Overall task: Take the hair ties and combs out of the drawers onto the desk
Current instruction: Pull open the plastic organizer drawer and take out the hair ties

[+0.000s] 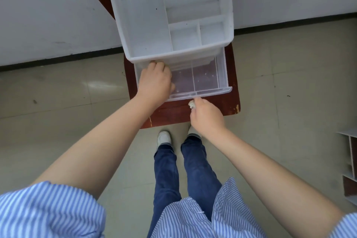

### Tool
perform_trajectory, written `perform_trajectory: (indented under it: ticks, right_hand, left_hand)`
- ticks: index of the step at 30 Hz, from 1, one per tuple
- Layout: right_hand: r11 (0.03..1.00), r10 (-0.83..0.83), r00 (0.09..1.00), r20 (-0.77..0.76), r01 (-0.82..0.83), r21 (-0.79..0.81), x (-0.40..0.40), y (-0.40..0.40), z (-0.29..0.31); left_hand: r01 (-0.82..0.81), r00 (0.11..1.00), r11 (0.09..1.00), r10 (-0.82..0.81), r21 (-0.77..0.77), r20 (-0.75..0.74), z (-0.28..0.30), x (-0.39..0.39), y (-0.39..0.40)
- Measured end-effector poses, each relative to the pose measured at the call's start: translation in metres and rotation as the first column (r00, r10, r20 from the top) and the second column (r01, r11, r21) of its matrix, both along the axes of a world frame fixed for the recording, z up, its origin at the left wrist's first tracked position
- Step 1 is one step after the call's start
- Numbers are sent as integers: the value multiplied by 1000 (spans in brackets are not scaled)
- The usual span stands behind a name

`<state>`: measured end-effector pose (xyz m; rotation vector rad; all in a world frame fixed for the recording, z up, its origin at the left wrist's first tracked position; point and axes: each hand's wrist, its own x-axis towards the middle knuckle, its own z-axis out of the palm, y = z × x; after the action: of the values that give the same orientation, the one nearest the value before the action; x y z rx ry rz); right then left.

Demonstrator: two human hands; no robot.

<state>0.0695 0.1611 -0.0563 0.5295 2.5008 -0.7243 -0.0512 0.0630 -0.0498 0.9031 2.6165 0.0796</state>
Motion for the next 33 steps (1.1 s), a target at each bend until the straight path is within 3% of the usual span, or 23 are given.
perform_trajectory:
  ticks: [2,5,10,13,15,17,19,21,24,26,29,33]
  right_hand:
    - [1000,-3,1000,-13,3,6,-14,1,2]
    - [1000,9,998,-60,-8,13,-49,6,3]
    - [994,83,995,-53,-79,76,-94,13,4]
    - [992,123,990,-75,-120,49,-81,12,14]
    - [993,105,987,-123,-97,70,-63,15,28]
    - [989,90,981,-173,-67,133,-42,25,46]
    - [980,59,977,-205,-18,198,-15,38,69]
    - [964,-4,970,-244,68,255,15,51,96]
    - [912,-178,940,-290,269,310,70,67,139]
    - [831,-327,884,-335,437,345,118,70,169]
    - [638,-542,733,-410,677,368,205,56,208]
    - [320,-758,494,-426,851,416,333,3,248]
  left_hand:
    - [-49,999,978,50,201,1,25,9,-7]
    - [-162,984,919,177,360,-8,54,19,-25]
    - [-373,927,848,357,377,112,66,23,-50]
    - [-555,832,727,475,405,286,62,26,-47]
    - [-632,770,656,477,412,423,60,27,-40]
    - [-638,750,662,420,394,511,67,28,-29]
    - [-540,784,765,305,351,541,83,29,-12]
    - [-321,851,895,128,310,510,103,34,11]
    - [74,894,947,-202,312,401,135,52,54]
    - [292,854,894,-403,340,328,157,76,84]
    - [577,728,725,-665,376,165,191,136,120]
    - [872,387,386,-920,302,59,230,254,143]
